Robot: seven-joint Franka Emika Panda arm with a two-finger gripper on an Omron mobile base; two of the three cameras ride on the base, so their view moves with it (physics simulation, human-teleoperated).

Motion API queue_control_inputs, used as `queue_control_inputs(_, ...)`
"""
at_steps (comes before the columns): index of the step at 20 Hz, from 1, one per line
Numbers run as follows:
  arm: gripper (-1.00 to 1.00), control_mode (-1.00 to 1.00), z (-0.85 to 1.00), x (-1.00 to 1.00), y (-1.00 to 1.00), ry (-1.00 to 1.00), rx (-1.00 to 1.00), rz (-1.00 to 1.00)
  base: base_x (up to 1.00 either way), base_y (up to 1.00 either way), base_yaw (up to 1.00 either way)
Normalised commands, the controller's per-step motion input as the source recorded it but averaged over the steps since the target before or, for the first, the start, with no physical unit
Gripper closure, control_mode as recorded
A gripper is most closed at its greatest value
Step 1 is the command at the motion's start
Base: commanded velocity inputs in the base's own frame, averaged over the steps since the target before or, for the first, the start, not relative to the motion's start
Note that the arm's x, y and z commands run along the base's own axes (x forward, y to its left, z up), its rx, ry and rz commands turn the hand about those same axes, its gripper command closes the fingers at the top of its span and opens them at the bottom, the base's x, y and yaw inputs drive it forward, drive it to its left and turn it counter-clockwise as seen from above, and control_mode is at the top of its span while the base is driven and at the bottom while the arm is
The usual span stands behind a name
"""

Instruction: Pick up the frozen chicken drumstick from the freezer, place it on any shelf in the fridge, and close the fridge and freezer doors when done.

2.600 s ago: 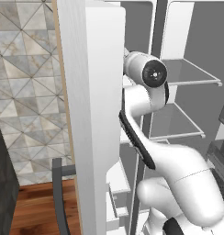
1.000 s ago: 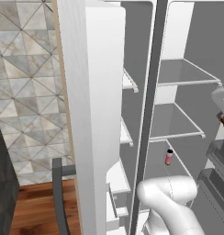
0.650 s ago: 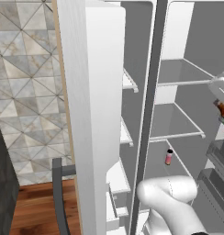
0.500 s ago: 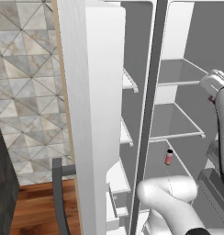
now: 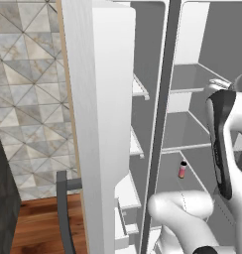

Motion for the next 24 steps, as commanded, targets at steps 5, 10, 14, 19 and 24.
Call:
queue_control_inputs(5,1.0,-1.0,0.16,0.42,-0.64,-0.02,0.0,-0.01,0.0,0.0,0.0)
queue_control_inputs(10,1.0,-1.0,0.2,0.7,-0.22,0.0,0.0,0.0,0.0,0.0,0.0)
queue_control_inputs(14,1.0,-1.0,0.13,0.67,-0.11,0.06,0.0,0.0,0.0,0.0,0.0)
queue_control_inputs(19,1.0,-1.0,0.0,0.5,-0.29,0.06,0.0,0.02,0.0,0.0,0.0)
queue_control_inputs(24,1.0,-1.0,-0.15,0.43,-0.4,0.0,-0.01,0.09,0.0,0.0,0.0)
